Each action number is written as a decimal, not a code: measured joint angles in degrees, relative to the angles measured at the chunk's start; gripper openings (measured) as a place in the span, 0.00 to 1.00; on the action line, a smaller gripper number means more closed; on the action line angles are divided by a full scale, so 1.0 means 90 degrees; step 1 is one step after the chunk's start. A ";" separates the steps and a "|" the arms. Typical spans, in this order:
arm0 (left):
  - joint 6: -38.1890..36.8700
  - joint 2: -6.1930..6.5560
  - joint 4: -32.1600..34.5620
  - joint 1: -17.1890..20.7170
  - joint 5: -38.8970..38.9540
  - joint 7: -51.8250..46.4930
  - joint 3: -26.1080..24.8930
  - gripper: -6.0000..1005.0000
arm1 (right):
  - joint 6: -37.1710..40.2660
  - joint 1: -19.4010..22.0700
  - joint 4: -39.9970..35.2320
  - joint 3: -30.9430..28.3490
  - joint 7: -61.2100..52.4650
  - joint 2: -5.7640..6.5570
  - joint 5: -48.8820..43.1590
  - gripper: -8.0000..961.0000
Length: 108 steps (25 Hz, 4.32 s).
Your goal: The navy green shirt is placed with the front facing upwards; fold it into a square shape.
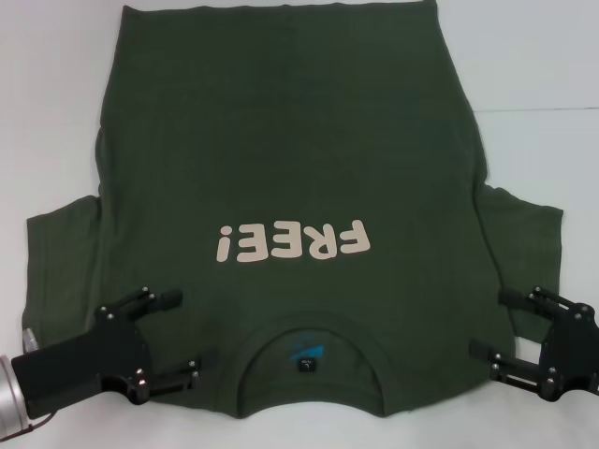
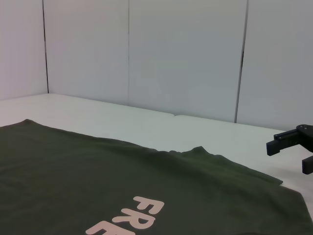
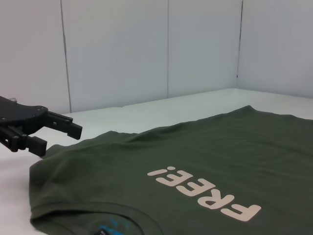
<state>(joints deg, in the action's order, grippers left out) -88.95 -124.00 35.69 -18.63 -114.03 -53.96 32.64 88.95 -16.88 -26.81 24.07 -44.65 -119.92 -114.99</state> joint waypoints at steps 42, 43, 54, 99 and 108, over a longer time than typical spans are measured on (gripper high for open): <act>0.0887 0.1416 0.1044 -0.2002 -0.3972 -0.9537 -0.1052 0.90 | 0.0133 -0.0009 0.0010 0.0026 -0.0061 0.0006 -0.0003 0.87; 0.0941 0.1413 0.1044 -0.2002 -0.4001 -0.9585 -0.0982 0.90 | 0.0135 -0.0008 0.0010 0.0026 -0.0063 0.0006 -0.0006 0.87; 0.0824 0.1394 0.1038 -0.1948 -0.4381 -0.9819 -0.0528 0.88 | 0.0172 -0.0018 0.0005 0.0034 -0.0069 0.0006 0.0015 0.87; 0.0981 0.1356 0.0544 -0.2187 -0.4716 -1.0056 -0.0547 0.81 | 0.0185 -0.0068 -0.0039 -0.0009 -0.0069 0.0006 0.0023 0.87; 0.1099 0.1353 0.0552 -0.2188 -0.4760 -1.0071 -0.0471 0.60 | 0.0185 -0.0078 -0.0046 -0.0018 -0.0069 0.0017 0.0023 0.87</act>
<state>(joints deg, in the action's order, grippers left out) -79.06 -111.82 40.66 -38.32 -156.87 -144.60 28.40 90.61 -17.58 -27.22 23.90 -45.26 -119.77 -114.78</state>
